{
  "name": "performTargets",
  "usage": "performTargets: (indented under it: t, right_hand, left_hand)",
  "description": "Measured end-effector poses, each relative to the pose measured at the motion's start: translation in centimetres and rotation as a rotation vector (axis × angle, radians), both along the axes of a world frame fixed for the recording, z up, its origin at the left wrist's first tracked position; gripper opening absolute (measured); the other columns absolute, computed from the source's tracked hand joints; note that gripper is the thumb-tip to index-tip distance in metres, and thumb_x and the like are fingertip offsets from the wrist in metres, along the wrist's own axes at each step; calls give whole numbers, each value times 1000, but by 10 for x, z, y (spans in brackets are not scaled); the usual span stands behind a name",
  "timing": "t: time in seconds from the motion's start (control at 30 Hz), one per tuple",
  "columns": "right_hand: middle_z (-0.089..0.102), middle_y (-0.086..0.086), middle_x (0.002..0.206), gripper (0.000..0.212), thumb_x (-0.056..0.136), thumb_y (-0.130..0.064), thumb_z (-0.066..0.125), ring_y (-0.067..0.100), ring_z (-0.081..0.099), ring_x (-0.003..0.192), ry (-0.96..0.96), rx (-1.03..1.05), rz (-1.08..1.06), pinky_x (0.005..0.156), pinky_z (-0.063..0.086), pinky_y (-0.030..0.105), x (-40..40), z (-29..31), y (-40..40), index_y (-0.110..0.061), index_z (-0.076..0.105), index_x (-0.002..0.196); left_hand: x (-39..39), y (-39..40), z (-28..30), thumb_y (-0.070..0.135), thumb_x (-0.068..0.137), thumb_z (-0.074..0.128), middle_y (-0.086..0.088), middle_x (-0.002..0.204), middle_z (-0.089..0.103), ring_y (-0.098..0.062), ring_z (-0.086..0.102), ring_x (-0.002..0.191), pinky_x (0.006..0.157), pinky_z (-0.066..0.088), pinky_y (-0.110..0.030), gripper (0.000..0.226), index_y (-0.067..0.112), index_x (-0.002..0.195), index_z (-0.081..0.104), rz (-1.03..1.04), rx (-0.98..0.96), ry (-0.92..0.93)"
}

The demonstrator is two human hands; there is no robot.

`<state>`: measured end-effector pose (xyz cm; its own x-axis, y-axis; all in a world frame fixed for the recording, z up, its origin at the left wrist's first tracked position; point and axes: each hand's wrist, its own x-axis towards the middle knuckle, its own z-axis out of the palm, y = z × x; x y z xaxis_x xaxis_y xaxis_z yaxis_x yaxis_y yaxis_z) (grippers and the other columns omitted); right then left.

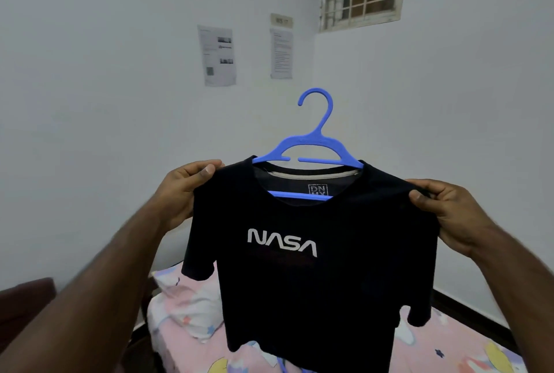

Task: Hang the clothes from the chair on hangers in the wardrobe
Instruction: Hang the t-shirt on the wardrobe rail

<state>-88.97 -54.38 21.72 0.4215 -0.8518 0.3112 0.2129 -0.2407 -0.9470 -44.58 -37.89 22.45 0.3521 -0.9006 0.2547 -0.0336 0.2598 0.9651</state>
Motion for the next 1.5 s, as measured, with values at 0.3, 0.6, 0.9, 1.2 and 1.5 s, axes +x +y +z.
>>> performTargets:
  t: [0.3, 0.6, 0.9, 1.2, 1.5]
  right_hand:
    - [75, 13, 104, 43, 54, -28, 78, 20, 74, 88, -10, 11, 275, 72, 59, 23, 53, -5, 5, -15, 80, 95]
    - [73, 16, 105, 54, 65, -21, 76, 19, 73, 81, 30, 32, 617, 72, 61, 25, 160, 0, 62, -1, 68, 115]
    - [71, 13, 118, 36, 83, -5, 59, 18, 72, 93, 68, 23, 936, 75, 60, 25, 243, 17, 178, -11, 72, 116]
    - [76, 8, 106, 38, 75, -25, 74, 16, 73, 89, 101, -193, 1037, 70, 57, 21, 286, 34, 336, -14, 74, 111]
    - [74, 15, 105, 44, 70, -25, 75, 19, 72, 86, -46, -137, 1216, 75, 58, 24, 348, 38, 467, -9, 73, 111]
  left_hand:
    - [-24, 114, 6, 25, 97, 66, -1, 95, 76, -16, 72, 87, 79, 53, -33, 13, 21, 103, 78, 341, 180, -462]
    - [-25, 273, 5, 27, 80, 75, -20, 96, 75, -27, 71, 82, 72, 58, -31, 26, 10, 99, 78, 630, 128, -206]
    - [-34, 441, 7, 10, 92, 67, -19, 91, 73, -23, 71, 75, 63, 58, -25, 13, 2, 98, 75, 881, 89, -141]
    - [-64, 619, 26, 14, 88, 71, -21, 96, 75, -22, 71, 76, 66, 59, -22, 19, 2, 102, 76, 1103, 118, -256]
    - [-103, 754, 37, 16, 92, 71, -9, 92, 77, -20, 73, 82, 76, 59, -30, 9, 16, 96, 79, 1387, 168, -331]
